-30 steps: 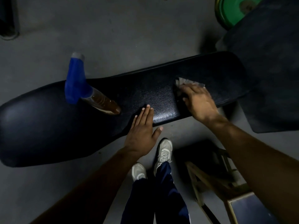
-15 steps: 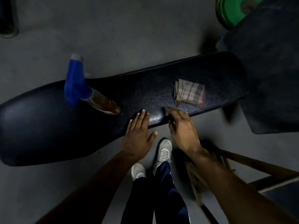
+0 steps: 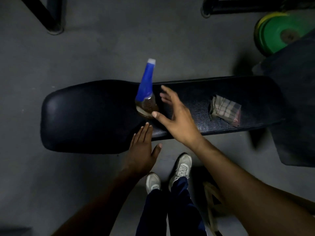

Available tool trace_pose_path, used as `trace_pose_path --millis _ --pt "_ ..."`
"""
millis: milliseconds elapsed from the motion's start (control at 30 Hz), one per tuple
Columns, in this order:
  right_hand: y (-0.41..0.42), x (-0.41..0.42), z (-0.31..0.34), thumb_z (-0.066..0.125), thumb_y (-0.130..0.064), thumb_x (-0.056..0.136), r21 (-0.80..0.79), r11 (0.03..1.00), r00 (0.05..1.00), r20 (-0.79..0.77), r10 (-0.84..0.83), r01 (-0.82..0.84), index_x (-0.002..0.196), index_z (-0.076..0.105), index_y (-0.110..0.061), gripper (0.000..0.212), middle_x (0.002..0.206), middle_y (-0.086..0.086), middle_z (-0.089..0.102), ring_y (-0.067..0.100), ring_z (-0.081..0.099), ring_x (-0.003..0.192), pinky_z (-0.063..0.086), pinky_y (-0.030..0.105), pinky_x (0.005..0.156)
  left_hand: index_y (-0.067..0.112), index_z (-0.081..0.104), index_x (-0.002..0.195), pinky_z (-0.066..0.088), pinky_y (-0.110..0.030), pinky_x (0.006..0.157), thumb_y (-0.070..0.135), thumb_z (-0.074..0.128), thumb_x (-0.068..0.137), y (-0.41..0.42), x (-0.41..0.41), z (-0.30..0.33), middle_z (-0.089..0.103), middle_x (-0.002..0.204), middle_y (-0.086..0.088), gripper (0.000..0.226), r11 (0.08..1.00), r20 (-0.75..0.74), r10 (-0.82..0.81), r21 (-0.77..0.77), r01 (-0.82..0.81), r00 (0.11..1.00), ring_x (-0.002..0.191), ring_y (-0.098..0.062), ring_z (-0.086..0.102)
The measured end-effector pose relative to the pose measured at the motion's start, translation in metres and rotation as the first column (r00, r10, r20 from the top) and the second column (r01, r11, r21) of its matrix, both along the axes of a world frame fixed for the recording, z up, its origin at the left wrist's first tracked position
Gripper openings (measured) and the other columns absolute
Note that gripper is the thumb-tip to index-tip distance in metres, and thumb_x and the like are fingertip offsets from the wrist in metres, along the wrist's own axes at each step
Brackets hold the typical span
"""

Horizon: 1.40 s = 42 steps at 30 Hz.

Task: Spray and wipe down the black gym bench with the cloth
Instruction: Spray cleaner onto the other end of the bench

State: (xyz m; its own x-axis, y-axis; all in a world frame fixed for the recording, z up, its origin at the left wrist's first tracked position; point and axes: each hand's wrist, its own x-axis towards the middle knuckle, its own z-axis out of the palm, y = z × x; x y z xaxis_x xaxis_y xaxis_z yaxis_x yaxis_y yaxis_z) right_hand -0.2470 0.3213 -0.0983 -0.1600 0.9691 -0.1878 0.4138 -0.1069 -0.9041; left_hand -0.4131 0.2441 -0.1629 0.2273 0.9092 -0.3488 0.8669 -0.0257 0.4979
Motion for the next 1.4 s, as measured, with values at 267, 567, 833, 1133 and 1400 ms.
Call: trace_pose_path --millis 267,567,833,1133,1400 --pt "0.028 -0.040 0.013 0.076 -0.027 0.096 0.053 0.996 0.984 -0.162 -0.068 0.077 0.159 0.037 -0.024 0.075 0.128 -0.024 0.066 0.000 0.061 0.130 0.046 0.033 0.118 0.009 0.032 0.154 0.019 -0.032 0.121 0.042 0.052 0.097 0.030 -0.023 0.018 0.035 0.159 -0.010 0.069 0.967 0.156 0.214 0.105 -0.232 0.964 0.148 -0.023 0.027" --pt "0.003 -0.024 0.010 0.068 -0.014 0.102 0.027 0.995 0.953 -0.291 -0.080 0.092 0.154 0.038 -0.018 0.060 0.130 0.007 0.070 0.015 0.069 0.125 0.050 0.045 0.115 0.018 0.033 0.155 0.028 -0.021 0.113 0.031 0.066 0.088 0.049 -0.020 0.029 0.042 0.154 -0.004 0.076 0.928 0.476 0.330 -0.003 -0.374 0.815 0.141 -0.013 0.039" --pt "-0.056 0.013 -0.014 0.063 -0.017 0.102 -0.099 0.992 0.961 -0.272 0.044 -0.073 0.157 0.036 -0.018 0.061 0.127 0.012 0.072 0.015 0.071 0.121 0.054 0.035 0.107 0.024 0.060 0.113 0.054 -0.026 0.088 0.034 0.080 0.080 0.000 0.003 0.006 0.070 0.101 0.015 0.040 0.945 0.483 0.307 -0.254 -0.204 0.820 0.099 0.000 0.067" --pt "-0.083 0.036 -0.031 0.073 -0.018 0.099 -0.136 0.984 0.971 -0.223 0.086 -0.119 0.140 0.047 -0.026 0.049 0.101 -0.022 0.069 0.001 0.068 0.098 0.055 0.023 0.090 0.031 0.059 0.117 0.048 -0.017 0.081 0.029 0.078 0.081 -0.050 0.048 -0.006 0.067 0.099 0.026 0.041 0.924 0.475 0.359 -0.304 -0.233 0.803 0.091 0.013 0.062" --pt "-0.099 0.024 -0.030 0.073 -0.031 0.097 -0.089 0.994 0.969 -0.236 -0.079 0.060 0.126 0.059 -0.042 0.034 0.100 0.001 0.071 0.019 0.077 0.084 0.063 0.044 0.083 0.028 0.064 0.109 0.056 -0.040 0.084 0.033 0.074 0.079 -0.075 0.063 0.003 0.072 0.098 0.015 0.032 0.866 0.476 0.487 -0.374 -0.333 0.732 0.093 -0.005 0.068"
